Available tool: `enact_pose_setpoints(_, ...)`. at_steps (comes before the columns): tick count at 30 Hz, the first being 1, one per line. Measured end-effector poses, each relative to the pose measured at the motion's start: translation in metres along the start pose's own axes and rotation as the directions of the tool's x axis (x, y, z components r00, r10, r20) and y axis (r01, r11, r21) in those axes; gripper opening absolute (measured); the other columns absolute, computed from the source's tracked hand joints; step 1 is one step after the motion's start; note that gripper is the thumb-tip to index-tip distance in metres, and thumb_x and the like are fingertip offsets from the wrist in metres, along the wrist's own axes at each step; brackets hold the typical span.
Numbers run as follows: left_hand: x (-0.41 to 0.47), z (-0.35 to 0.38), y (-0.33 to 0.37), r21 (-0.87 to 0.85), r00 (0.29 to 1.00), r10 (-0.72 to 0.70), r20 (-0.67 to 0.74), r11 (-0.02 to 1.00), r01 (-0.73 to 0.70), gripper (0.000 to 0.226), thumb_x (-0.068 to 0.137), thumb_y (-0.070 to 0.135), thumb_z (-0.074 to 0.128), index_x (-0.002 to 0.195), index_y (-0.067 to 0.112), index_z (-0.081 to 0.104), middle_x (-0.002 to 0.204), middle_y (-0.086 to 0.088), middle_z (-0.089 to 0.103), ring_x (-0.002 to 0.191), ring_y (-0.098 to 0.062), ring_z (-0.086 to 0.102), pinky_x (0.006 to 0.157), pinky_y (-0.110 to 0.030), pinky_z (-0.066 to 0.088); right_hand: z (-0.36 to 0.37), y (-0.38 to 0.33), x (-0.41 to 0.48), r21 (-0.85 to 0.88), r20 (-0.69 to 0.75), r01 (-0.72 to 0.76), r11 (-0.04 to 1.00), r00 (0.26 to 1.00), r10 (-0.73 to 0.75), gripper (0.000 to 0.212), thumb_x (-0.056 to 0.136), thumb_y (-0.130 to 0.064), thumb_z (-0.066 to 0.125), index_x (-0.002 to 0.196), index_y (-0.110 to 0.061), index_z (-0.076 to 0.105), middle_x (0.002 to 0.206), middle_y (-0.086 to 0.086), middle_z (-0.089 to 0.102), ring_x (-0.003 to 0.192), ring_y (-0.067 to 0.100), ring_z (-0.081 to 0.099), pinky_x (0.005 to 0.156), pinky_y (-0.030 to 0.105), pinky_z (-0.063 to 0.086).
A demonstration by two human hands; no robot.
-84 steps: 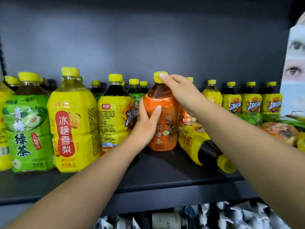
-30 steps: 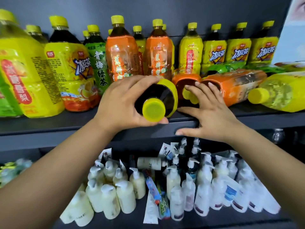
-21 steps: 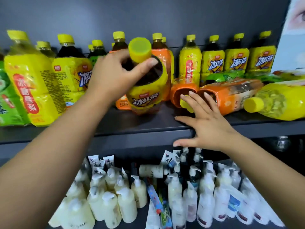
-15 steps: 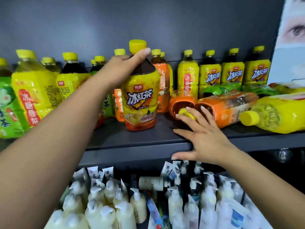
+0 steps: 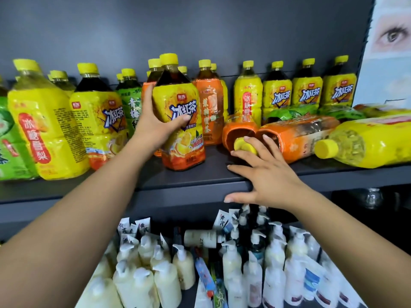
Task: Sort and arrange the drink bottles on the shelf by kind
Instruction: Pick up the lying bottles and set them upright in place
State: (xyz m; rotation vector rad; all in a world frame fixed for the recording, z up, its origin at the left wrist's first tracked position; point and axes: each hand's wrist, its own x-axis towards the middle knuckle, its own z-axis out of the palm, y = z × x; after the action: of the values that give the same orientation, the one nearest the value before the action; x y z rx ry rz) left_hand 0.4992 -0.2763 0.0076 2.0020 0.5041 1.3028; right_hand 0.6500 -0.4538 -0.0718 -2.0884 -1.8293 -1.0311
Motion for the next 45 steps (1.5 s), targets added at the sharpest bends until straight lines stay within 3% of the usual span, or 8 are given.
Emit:
enact_pose_setpoints(7, -0.011, -0.024, 0.008, 0.168, 0.993, 0.023, -0.117, 0.986, -0.003, 0.103, 0.069, 0.028, 0.078, 0.146, 0.026, 0.01, 0.148, 0.0, 0.03, 0.129, -0.012, 0.037, 0.109, -0.034, 0.033, -0.004, -0.004, 0.0, 0.046, 0.03, 0.016, 0.999, 0.999, -0.018, 0.086, 0.081, -0.077, 0.008, 0.102, -0.024, 0.072, 0.136, 0.004, 0.053, 0.134, 0.025, 0.022, 0.109, 0.046, 0.005)
enact_pose_setpoints(12, -0.016, -0.035, -0.003, 0.245, 0.963, 0.009, -0.269, 0.968, 0.06, 0.103, 0.074, 0.023, 0.074, 0.147, 0.023, 0.002, 0.152, -0.001, 0.019, 0.136, -0.013, 0.026, 0.106, -0.023, 0.023, -0.031, -0.004, 0.03, 0.189, 0.181, -0.073, 0.979, 0.983, 0.039, 0.079, 0.077, -0.079, 0.013, 0.137, -0.035, 0.04, 0.157, -0.007, 0.001, 0.144, 0.013, -0.006, 0.114, 0.034, -0.008)
enact_pose_setpoints(15, -0.018, -0.036, -0.017, 0.249, 0.954, 0.016, -0.3, 0.967, 0.062, 0.101, 0.078, 0.03, 0.069, 0.146, 0.024, -0.006, 0.155, -0.006, 0.011, 0.14, -0.019, 0.018, 0.114, -0.034, 0.018, -0.025, 0.008, 0.036, 0.098, 0.109, -0.137, 0.986, 0.986, 0.126, 0.057, 0.088, -0.06, 0.037, 0.134, -0.027, 0.046, 0.154, 0.002, 0.024, 0.142, 0.018, 0.02, 0.115, 0.034, 0.01)
enact_pose_setpoints(18, -0.02, -0.032, -0.023, 0.285, 0.951, 0.029, -0.307, 0.956, 0.063, 0.097, 0.084, 0.031, 0.063, 0.146, 0.02, -0.011, 0.156, -0.007, 0.001, 0.142, -0.019, 0.007, 0.113, -0.033, 0.009, -0.006, 0.005, 0.033, -0.007, -0.117, -0.138, 0.99, 0.984, 0.137, 0.039, 0.07, -0.046, 0.055, 0.091, -0.019, 0.074, 0.105, 0.009, 0.07, 0.093, 0.024, 0.067, 0.096, 0.032, 0.041)
enact_pose_setpoints(23, -0.017, -0.03, -0.024, 0.338, 0.959, 0.07, -0.275, 0.941, 0.028, 0.093, 0.087, 0.032, 0.057, 0.145, 0.012, -0.013, 0.156, -0.011, -0.004, 0.143, -0.021, -0.002, 0.113, -0.032, 0.002, -0.002, 0.008, 0.034, 0.003, -0.231, -0.125, 0.992, 0.965, 0.122, 0.025, 0.06, -0.018, 0.061, 0.08, -0.015, 0.075, 0.09, 0.008, 0.073, 0.071, 0.026, 0.069, 0.082, 0.033, 0.03)
enact_pose_setpoints(32, -0.016, -0.032, -0.03, 0.386, 0.97, 0.057, -0.238, 0.922, 0.04, 0.09, 0.088, 0.04, 0.051, 0.145, 0.009, -0.011, 0.155, -0.013, -0.005, 0.143, -0.026, -0.001, 0.114, -0.039, 0.004, -0.006, 0.0, 0.044, -0.066, -0.118, -0.282, 0.957, 0.955, 0.273, 0.047, 0.031, -0.009, 0.087, 0.076, -0.009, 0.072, 0.068, 0.011, 0.069, 0.052, 0.03, 0.064, 0.064, 0.036, 0.055)
enact_pose_setpoints(38, -0.014, -0.031, -0.031, 0.379, 0.975, 0.026, -0.219, 0.923, 0.06, 0.088, 0.088, 0.045, 0.048, 0.145, 0.013, -0.01, 0.156, -0.011, -0.005, 0.143, -0.027, 0.003, 0.111, -0.05, 0.011, -0.018, -0.004, 0.052, -0.038, 0.018, -0.298, 0.954, 0.954, 0.298, 0.042, 0.077, -0.015, 0.069, 0.117, -0.004, 0.061, 0.112, 0.019, 0.065, 0.1, 0.038, 0.061, 0.093, 0.043, 0.042)
enact_pose_setpoints(45, -0.021, -0.037, -0.039, 0.375, 0.992, 0.034, -0.121, 0.927, 0.014, 0.083, 0.089, 0.045, 0.046, 0.145, 0.021, -0.01, 0.155, -0.007, -0.014, 0.143, -0.028, 0.0, 0.11, -0.052, 0.011, -0.043, -0.015, 0.067, 0.095, -0.151, -0.317, 0.943, 0.932, 0.329, 0.046, 0.081, -0.023, 0.068, 0.125, -0.015, 0.057, 0.118, 0.014, 0.064, 0.109, 0.033, 0.058, 0.082, 0.04, 0.049)
